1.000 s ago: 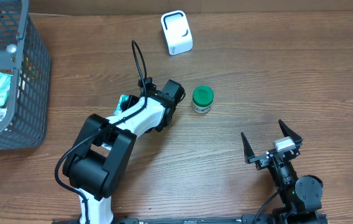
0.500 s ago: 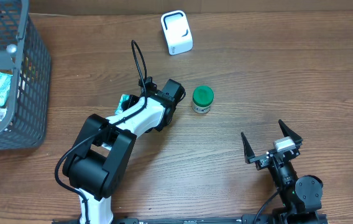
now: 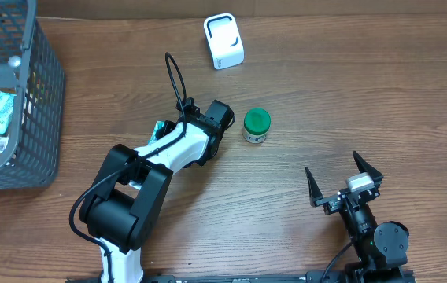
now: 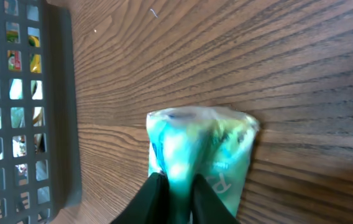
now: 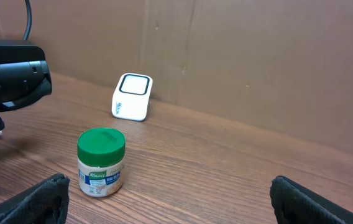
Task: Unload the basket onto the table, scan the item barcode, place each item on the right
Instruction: 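Lower the tissue pack beside the jar and hold it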
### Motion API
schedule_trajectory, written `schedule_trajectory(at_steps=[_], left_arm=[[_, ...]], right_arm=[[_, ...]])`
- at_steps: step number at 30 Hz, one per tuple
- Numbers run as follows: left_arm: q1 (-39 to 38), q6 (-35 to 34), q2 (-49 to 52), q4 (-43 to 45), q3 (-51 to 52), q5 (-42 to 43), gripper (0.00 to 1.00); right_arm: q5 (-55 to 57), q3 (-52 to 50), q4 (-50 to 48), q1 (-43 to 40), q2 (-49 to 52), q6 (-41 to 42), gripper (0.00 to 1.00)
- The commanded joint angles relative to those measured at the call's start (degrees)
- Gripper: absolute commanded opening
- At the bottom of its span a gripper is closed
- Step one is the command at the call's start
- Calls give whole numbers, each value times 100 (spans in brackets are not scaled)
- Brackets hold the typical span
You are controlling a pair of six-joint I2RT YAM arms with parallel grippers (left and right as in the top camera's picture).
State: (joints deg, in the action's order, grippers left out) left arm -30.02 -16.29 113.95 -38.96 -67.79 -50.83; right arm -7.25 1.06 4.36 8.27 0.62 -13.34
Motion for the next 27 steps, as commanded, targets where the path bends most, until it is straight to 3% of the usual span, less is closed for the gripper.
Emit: schedule_trajectory(at_steps=[1,11,27], left_arm=[[-2,4,-70,24,17,72,21],[-2,-68,-72,35,11,94,29],[-2,-647,-160,-437,-297,472,30]], right_arm=[[-11,-61,-20,13,-46,-2,100],[-11,-61,-20,13,-46,-2,100],[-11,-61,-20,13,-46,-2,100]])
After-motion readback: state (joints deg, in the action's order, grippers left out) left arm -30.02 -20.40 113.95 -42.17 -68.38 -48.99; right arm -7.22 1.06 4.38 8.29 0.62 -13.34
